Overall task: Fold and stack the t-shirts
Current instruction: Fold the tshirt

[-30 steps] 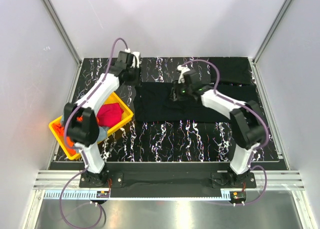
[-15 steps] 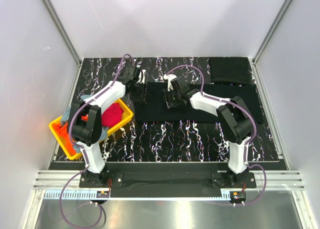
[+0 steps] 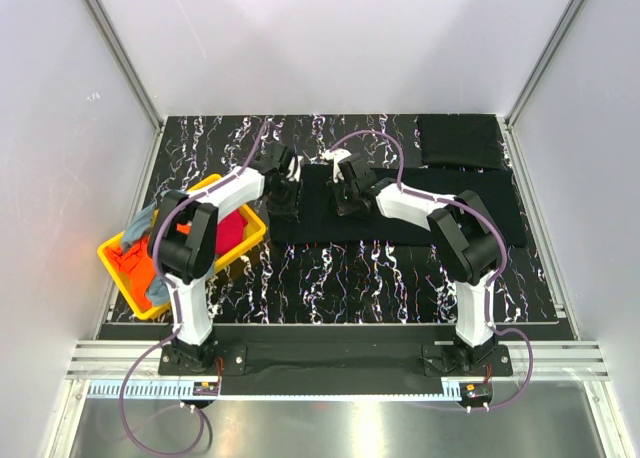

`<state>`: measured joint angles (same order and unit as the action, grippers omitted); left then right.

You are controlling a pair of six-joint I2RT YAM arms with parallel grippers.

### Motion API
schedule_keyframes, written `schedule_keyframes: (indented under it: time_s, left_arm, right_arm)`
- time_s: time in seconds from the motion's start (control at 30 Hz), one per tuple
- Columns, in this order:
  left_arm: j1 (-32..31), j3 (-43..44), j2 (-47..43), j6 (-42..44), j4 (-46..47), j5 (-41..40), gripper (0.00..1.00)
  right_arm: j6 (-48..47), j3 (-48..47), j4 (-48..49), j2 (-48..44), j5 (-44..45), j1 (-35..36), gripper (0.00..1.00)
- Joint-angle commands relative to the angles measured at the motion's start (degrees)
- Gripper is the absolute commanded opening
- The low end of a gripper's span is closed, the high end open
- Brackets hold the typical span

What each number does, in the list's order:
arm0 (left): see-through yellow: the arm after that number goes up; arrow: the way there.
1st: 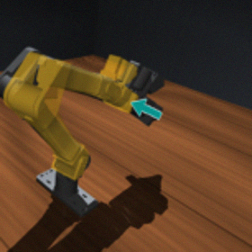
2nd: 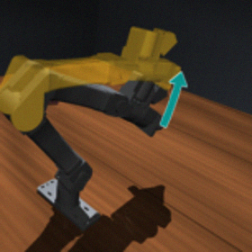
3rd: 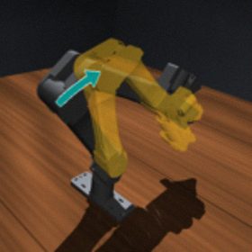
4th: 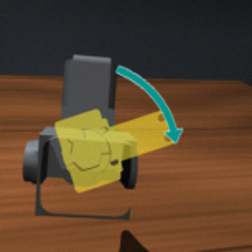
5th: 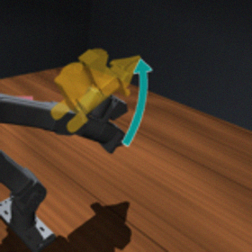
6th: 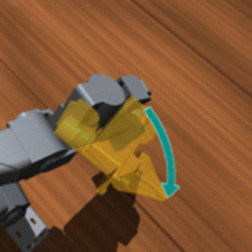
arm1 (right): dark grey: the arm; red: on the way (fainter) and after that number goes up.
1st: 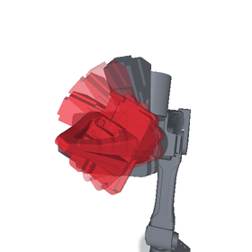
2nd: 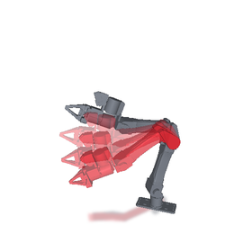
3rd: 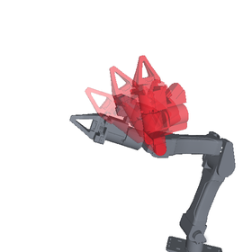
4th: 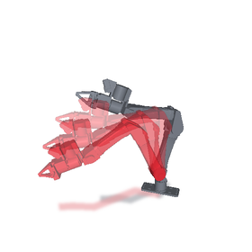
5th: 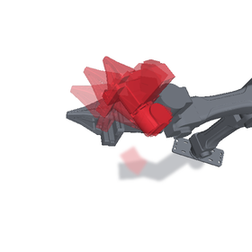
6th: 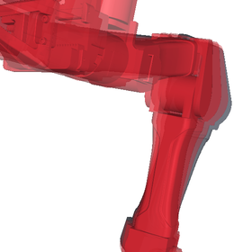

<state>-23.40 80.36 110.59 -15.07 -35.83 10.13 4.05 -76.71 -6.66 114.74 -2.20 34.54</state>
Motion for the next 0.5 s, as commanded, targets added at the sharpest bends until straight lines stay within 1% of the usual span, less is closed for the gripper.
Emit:
schedule_keyframes:
  time_s: [0.0, 0.03, 0.13, 0.27, 0.33, 0.47]
  left_arm:
    - [-0.51, 0.15, 1.56, -0.4, 1.56, 1.56, 0.31]
    - [-0.51, 0.06, 1.82, -0.4, 1.56, 0.78, 0.28]
    - [-0.51, 0.06, 2.35, -0.22, 1.38, -0.72, 0.26]
    - [-0.51, 0.33, 3.41, 0.04, 0.33, -3.71, 0.26]
    - [-0.6, 0.5, 3.93, 0.04, -0.2, -5.29, 0.25]
    - [-0.6, 0.94, 4.29, 0.22, -1.08, -7.66, 0.26]
  right_arm:
    - [-0.36, -1.34, 3.05, -2.24, 3.77, 0.61, 0.0]
    - [-0.28, -1.08, 3.31, -2.67, 4.65, 0.61, 0.0]
    - [0.25, -0.72, 3.58, -3.29, 6.41, 0.52, 0.0]
    - [0.95, -0.64, 3.84, -4.08, 10.1, 0.44, 0.0]
    - [1.3, -0.72, 3.84, -4.43, 14.05, -0.26, 0.0]
    - [3.15, -0.2, 3.93, -5.14, 16.43, -3.42, 0.0]
